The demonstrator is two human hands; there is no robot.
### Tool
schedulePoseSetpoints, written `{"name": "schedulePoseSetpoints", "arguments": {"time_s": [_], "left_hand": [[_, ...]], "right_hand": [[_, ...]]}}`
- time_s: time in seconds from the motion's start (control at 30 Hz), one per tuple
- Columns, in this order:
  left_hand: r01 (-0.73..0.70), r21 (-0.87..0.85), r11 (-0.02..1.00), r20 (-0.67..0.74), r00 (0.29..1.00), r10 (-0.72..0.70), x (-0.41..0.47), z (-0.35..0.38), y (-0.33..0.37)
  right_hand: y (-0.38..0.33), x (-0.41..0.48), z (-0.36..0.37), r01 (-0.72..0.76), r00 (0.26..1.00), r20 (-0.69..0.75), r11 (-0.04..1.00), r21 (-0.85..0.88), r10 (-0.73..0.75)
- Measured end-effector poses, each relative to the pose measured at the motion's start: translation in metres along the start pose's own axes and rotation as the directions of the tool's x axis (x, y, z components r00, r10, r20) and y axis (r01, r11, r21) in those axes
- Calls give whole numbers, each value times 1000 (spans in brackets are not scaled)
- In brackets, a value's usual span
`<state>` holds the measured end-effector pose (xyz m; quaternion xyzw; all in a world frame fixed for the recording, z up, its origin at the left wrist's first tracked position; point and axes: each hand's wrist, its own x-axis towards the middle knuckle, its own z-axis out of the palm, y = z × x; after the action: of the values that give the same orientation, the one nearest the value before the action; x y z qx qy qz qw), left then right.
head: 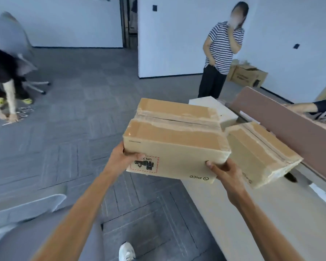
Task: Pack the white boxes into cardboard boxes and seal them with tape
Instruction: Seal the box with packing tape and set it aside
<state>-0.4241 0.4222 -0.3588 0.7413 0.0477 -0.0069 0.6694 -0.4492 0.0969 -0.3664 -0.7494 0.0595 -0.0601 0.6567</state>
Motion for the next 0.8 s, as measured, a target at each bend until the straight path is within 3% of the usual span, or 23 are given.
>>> {"name": "schedulePoseSetpoints", "arguments": {"time_s": [0.17, 0.33, 0.8], "left_hand": [[-22, -7, 1000, -153, 988, 21, 67, -75, -1], [-29, 17, 999, -215, 976, 32, 149, -123, 12], [19, 116, 993, -307, 952, 17, 375, -172, 24]], "right_hand": [[-20, 91, 92, 44, 988, 145, 999, 16, -46], [-37, 175, 160, 49, 980, 189, 998, 42, -56], [-10, 421, 279, -8, 949, 310, 983, 186, -51]]}}
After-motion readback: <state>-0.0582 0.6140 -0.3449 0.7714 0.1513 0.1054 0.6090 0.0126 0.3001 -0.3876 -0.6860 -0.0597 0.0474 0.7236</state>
